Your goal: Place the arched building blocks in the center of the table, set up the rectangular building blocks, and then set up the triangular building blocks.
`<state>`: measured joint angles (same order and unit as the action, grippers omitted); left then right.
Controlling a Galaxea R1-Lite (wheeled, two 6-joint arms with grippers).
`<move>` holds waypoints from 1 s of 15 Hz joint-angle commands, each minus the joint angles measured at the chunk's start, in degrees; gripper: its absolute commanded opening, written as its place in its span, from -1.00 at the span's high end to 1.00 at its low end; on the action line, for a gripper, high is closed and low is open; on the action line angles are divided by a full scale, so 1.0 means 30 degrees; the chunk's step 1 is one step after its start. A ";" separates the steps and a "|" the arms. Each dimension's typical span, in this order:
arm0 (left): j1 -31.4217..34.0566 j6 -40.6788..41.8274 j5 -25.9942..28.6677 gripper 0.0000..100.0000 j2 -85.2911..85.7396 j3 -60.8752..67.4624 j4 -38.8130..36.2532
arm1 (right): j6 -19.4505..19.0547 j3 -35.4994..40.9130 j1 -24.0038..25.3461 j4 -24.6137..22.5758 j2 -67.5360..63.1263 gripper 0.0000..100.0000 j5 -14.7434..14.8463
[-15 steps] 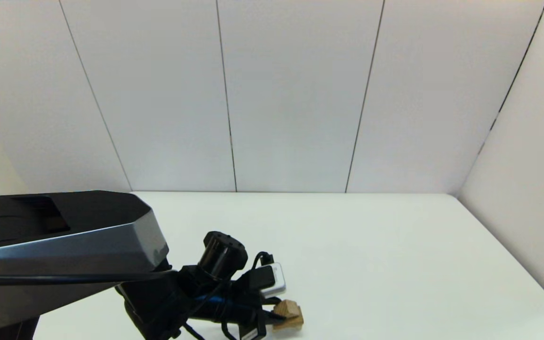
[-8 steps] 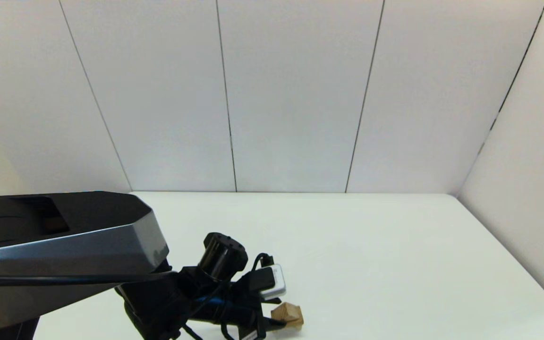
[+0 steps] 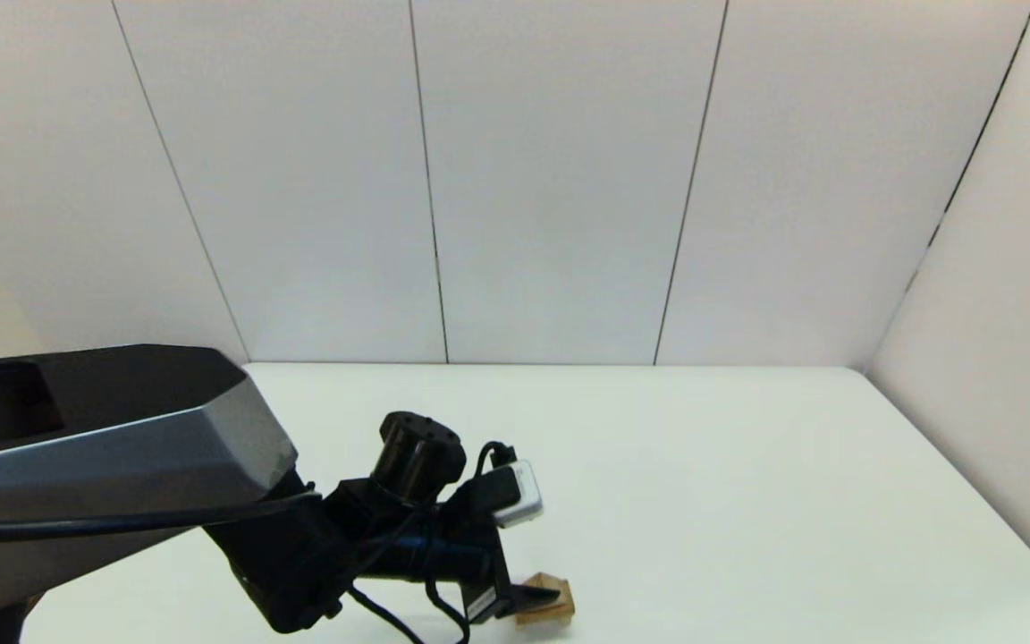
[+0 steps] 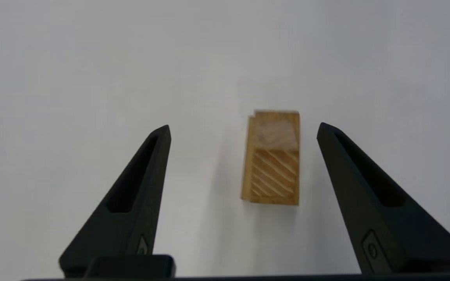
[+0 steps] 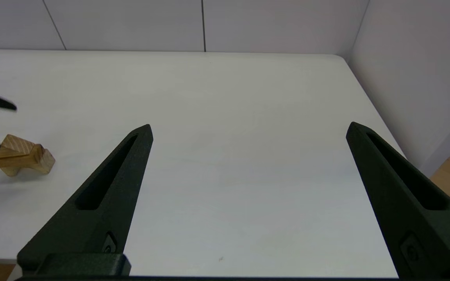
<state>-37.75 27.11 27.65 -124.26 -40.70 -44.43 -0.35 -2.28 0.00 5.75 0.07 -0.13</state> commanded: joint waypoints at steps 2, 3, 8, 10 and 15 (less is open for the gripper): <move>0.1628 -0.3559 -0.0046 -1.00 0.6000 -0.0670 0.0075 | 0.0001 -0.0002 0.0000 0.0016 -0.0024 -1.00 -0.0014; 0.2096 -0.4145 -0.0398 -1.00 0.7552 -0.0612 0.0456 | 0.0001 -0.0002 0.0000 0.0016 -0.0024 -1.00 -0.0014; 0.2682 -0.5610 -0.8191 -1.00 1.8187 -0.0143 0.5437 | 0.0001 -0.0002 0.0000 0.0016 -0.0024 -1.00 -0.0014; 0.2682 -0.5551 -0.9568 -1.00 2.2670 -0.0084 0.9216 | 0.0001 -0.0002 0.0000 0.0016 -0.0024 -1.00 -0.0014; 0.5261 -0.5199 -1.2380 -1.00 3.0404 -0.0231 1.6745 | 0.0001 -0.0002 0.0000 0.0045 -0.0024 -1.00 -0.0014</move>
<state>-28.99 11.29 -2.12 -50.87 -41.58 -9.84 -0.29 -2.28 0.00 5.78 0.07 -0.16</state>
